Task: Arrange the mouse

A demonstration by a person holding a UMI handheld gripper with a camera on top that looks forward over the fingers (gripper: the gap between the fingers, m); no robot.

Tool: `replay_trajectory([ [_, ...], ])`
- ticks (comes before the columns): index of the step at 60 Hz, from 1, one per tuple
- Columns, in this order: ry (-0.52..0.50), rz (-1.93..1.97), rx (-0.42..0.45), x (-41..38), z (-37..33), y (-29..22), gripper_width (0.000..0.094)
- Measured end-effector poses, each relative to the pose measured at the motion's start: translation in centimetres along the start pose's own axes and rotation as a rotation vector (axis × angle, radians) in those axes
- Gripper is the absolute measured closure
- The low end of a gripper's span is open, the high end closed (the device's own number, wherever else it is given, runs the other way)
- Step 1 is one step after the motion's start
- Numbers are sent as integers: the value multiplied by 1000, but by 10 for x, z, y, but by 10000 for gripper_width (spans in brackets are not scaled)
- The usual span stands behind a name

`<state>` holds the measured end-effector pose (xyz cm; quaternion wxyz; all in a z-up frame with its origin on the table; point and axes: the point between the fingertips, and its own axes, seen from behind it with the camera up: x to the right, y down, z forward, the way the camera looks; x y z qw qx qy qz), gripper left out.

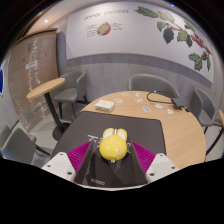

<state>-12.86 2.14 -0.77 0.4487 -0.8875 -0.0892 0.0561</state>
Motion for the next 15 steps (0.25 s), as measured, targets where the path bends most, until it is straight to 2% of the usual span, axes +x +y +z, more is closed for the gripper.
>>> replay_trajectory([
  [2,-23,-12,8,-1,-9,-3,76],
  [3,-40,-20,14,-2,-15,-4,64],
  [9,-68,-62,44,10,-47,-7,74],
  [15,-52,-75,66,30,-80,3,74],
])
